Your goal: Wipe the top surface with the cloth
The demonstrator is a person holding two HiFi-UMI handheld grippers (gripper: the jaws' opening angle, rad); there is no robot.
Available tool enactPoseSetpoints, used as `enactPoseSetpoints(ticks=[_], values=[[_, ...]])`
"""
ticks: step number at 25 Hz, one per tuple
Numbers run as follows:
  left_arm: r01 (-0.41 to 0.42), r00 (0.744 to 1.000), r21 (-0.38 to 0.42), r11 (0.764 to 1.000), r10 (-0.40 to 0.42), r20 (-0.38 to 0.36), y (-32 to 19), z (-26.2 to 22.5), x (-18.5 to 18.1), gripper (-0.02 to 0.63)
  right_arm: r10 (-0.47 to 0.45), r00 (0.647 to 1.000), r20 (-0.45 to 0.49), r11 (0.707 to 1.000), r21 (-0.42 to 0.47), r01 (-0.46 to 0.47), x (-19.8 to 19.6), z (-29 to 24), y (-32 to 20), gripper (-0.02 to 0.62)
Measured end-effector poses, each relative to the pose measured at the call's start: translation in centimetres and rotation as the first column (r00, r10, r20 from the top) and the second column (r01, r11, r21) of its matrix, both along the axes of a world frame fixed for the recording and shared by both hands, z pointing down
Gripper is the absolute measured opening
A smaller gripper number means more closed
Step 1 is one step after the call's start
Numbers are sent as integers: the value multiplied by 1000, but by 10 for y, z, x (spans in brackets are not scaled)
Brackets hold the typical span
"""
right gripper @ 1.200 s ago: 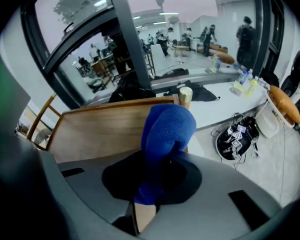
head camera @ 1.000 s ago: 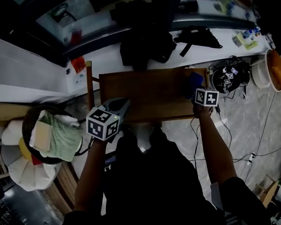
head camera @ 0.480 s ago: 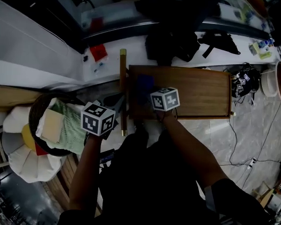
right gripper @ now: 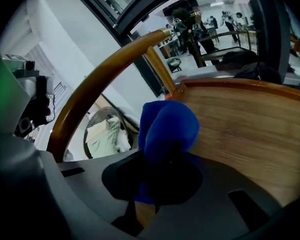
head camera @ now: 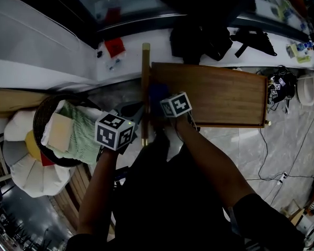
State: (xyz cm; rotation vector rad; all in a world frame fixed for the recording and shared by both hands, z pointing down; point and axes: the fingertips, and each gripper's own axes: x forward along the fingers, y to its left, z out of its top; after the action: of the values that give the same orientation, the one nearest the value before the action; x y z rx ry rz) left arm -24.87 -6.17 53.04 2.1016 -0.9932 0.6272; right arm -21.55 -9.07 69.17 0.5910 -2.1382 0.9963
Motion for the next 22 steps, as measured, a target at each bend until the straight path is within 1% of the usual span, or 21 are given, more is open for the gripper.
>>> enactPoseSetpoints(ticks=[4, 9, 13, 22], values=[[0, 1000, -9, 1000, 0, -9, 0, -1, 20, 6, -10, 999, -36, 1000, -9, 10, 21, 4, 0, 61], [10, 1000, -3, 1000, -10, -19, -7, -7, 46, 6, 10, 997, -77, 1000, -1, -10, 72, 6, -7, 62], [9, 999, -27, 1000, -10, -35, -9, -2, 79, 6, 55, 994, -99, 998, 3, -55, 133, 6, -12, 61], [-66, 997, -51, 997, 64, -35, -20, 9, 180, 6, 176, 973, -149, 984, 16, -175, 276, 2, -23, 61]])
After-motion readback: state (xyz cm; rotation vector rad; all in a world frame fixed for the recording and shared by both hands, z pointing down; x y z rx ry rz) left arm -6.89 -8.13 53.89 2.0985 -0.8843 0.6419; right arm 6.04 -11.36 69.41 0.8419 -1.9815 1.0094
